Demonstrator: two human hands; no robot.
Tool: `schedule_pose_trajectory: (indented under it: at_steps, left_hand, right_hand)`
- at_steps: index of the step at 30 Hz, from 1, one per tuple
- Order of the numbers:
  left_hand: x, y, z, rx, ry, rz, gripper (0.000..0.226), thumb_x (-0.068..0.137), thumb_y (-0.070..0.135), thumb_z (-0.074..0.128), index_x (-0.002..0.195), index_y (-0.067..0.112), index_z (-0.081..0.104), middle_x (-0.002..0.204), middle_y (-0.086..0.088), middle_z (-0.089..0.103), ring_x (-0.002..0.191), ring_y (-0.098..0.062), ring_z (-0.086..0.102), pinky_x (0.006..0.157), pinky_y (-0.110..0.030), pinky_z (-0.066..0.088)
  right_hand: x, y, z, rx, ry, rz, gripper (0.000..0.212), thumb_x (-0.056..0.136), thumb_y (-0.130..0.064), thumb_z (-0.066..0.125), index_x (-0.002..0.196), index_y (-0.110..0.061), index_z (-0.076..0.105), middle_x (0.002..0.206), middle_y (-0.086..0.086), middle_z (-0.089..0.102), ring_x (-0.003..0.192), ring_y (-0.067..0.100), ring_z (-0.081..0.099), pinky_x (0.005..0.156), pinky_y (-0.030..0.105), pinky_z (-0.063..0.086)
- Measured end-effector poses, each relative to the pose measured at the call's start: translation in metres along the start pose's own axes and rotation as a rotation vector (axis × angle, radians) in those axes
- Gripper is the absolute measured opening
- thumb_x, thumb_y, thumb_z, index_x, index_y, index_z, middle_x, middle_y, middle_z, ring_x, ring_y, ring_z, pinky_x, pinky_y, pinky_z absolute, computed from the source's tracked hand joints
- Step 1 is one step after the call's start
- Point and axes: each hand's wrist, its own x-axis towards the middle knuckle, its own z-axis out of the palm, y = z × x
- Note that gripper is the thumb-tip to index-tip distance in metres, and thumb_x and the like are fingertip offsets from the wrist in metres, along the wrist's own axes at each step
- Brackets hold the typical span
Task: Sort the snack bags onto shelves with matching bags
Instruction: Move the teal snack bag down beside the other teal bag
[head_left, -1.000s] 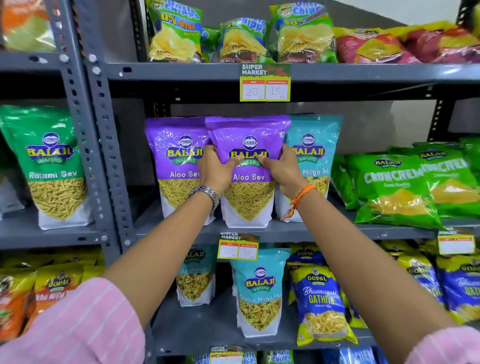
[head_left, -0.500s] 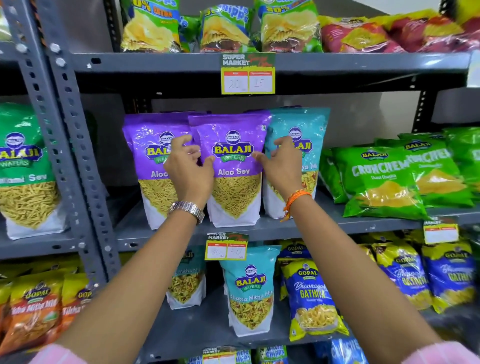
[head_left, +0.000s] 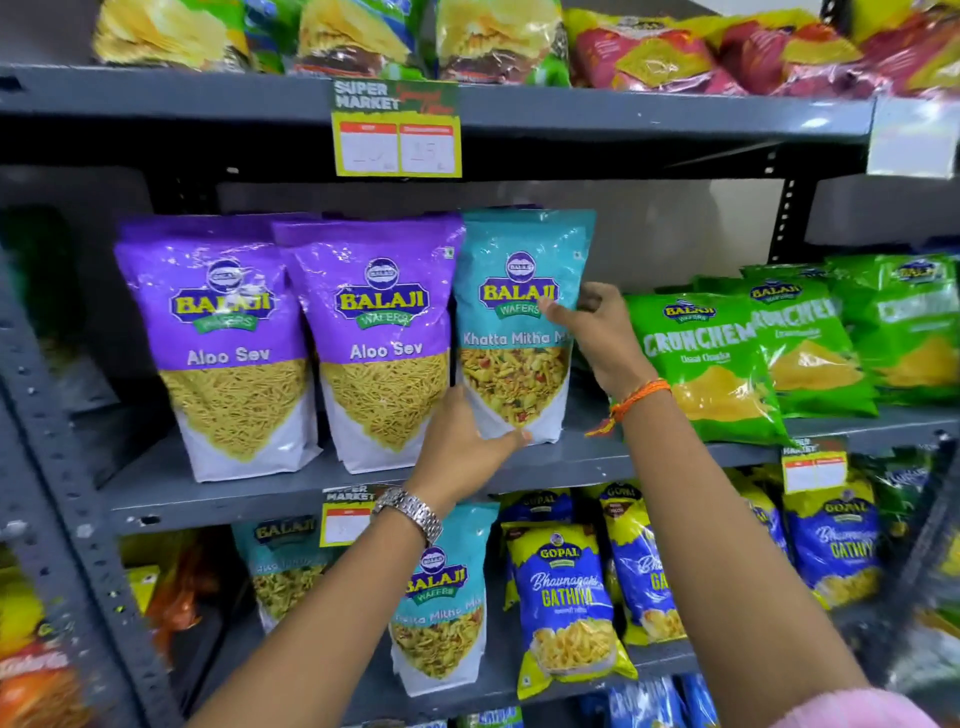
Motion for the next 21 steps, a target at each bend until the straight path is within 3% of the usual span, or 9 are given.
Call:
schedule_pose_trajectory:
  at_steps: [3,5,9,14,21]
  left_hand:
    - [0.006,0.007,0.017,0.002,0.019,-0.047,0.105,0.056,0.061,0.077,0.14,0.01,0.041,0.141,-0.009,0.051,0.134,-0.026,0.049,0.114,-0.045,0.041]
    - [0.013,0.006,0.026,-0.001,0.061,-0.056,0.117,0.051,0.066,0.072,0.147,0.012,0.034,0.148,-0.008,0.047,0.14,-0.025,0.045,0.117,-0.046,0.039]
    - [0.017,0.009,0.037,0.02,0.129,-0.055,0.102,0.069,0.038,0.084,0.148,0.004,0.029,0.15,-0.015,0.041,0.144,-0.029,0.038,0.12,-0.045,0.033]
    - [0.021,0.012,0.051,0.145,0.196,-0.061,0.092,0.08,0.028,0.08,0.147,-0.005,0.025,0.147,-0.023,0.034,0.144,-0.036,0.029,0.118,-0.038,0.025]
    - [0.029,0.019,0.055,0.098,0.083,-0.014,0.076,0.073,0.028,0.088,0.129,0.002,0.042,0.133,-0.017,0.05,0.127,-0.032,0.051,0.098,-0.03,0.04]
  right_hand:
    - [0.009,0.007,-0.005,0.043,-0.151,0.063,0.057,0.077,-0.02,0.084,0.125,-0.001,0.06,0.117,0.009,0.074,0.103,0.017,0.073,0.09,0.033,0.058]
    - [0.015,0.012,-0.008,0.074,-0.234,0.075,0.054,0.08,-0.018,0.082,0.126,-0.001,0.061,0.121,0.01,0.074,0.107,0.019,0.073,0.092,0.035,0.058]
    - [0.018,0.017,-0.01,0.11,-0.338,0.075,0.045,0.085,-0.012,0.076,0.127,-0.001,0.062,0.124,0.013,0.072,0.11,0.023,0.072,0.092,0.034,0.06]
    - [0.022,0.02,-0.02,0.118,-0.331,0.071,0.041,0.086,-0.007,0.074,0.124,0.004,0.063,0.118,0.014,0.073,0.101,0.021,0.074,0.083,0.03,0.06]
    - [0.017,0.015,-0.051,0.146,-0.253,0.061,0.04,0.084,-0.003,0.074,0.122,0.005,0.063,0.114,0.013,0.074,0.099,0.021,0.074,0.082,0.03,0.06]
